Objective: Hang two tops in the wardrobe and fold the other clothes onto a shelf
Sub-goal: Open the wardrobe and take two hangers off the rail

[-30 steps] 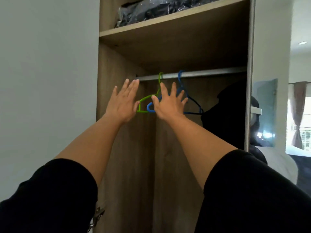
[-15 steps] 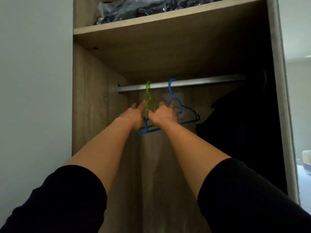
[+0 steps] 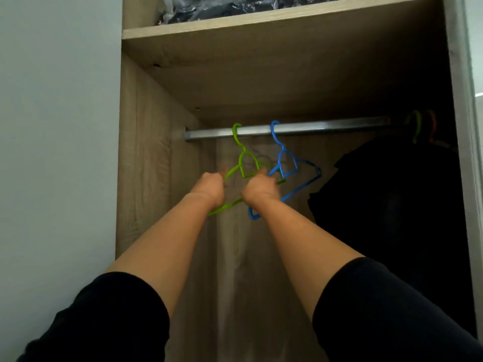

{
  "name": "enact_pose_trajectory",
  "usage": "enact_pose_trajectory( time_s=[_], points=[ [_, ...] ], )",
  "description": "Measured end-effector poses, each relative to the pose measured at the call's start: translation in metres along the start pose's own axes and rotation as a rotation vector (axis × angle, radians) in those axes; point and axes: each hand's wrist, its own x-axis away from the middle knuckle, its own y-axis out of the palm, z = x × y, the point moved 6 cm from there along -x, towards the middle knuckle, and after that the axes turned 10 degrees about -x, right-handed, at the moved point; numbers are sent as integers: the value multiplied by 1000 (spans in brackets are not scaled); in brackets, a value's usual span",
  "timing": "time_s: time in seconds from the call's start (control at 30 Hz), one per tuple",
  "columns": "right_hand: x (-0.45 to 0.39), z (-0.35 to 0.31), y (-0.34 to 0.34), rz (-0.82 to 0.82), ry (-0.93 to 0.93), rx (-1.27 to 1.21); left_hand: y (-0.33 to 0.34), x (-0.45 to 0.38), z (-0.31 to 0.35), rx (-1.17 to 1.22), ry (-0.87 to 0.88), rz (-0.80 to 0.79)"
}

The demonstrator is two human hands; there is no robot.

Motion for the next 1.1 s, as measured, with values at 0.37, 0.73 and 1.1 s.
enact_pose_trajectory(
  time_s=[0.37,0.73,1.1],
  points=[
    [6,5,-14,-45,-57,7,-25,12,5,-7,-84,201],
    [7,11,-25,-91,-103,21,-51,21,13,-1,-120,323],
    [43,-28,-52,-19,-422,236,-87,93,0,-212,-199,400]
  ],
)
